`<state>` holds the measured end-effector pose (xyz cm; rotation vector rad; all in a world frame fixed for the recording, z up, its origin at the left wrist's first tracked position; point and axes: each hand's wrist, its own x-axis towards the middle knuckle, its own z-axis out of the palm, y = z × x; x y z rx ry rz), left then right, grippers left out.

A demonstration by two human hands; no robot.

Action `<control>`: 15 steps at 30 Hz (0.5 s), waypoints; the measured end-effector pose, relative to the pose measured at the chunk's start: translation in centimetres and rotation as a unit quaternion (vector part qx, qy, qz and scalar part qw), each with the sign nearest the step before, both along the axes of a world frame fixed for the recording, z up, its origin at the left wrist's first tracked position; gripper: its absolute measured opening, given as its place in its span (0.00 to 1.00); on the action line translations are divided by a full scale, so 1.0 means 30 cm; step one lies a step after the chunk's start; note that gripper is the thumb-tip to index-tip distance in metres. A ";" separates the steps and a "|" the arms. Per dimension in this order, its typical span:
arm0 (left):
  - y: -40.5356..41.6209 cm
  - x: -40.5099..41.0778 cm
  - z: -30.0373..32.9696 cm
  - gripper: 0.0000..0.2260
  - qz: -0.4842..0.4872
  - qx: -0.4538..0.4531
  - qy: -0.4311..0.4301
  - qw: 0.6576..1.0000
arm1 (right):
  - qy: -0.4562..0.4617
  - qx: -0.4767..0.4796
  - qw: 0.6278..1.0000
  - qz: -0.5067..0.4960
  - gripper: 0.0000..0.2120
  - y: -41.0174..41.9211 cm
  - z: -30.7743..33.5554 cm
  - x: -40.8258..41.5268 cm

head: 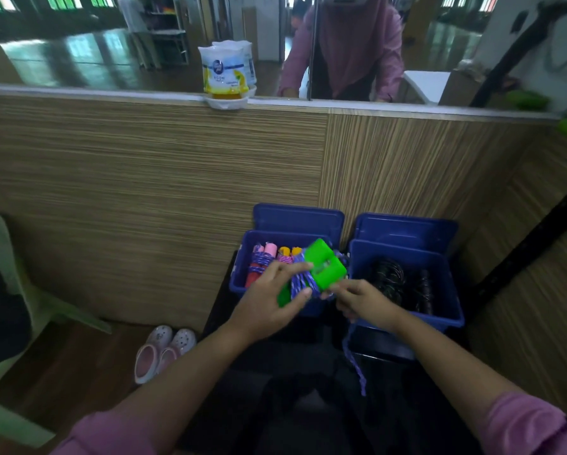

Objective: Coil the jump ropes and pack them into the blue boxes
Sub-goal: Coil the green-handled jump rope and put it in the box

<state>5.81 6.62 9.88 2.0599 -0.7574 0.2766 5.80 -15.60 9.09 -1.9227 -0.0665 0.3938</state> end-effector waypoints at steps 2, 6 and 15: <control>0.011 0.050 0.000 0.17 0.091 -0.024 0.019 0.995 | -0.024 -0.065 0.997 0.023 0.14 0.048 0.004 -0.025; 0.066 0.161 -0.034 0.17 0.274 -0.025 0.117 0.954 | -0.097 -0.257 0.948 0.159 0.13 0.112 0.055 -0.075; 0.085 0.042 -0.144 0.33 0.042 0.289 0.090 0.952 | -0.244 -0.313 0.904 0.157 0.11 0.108 0.223 0.012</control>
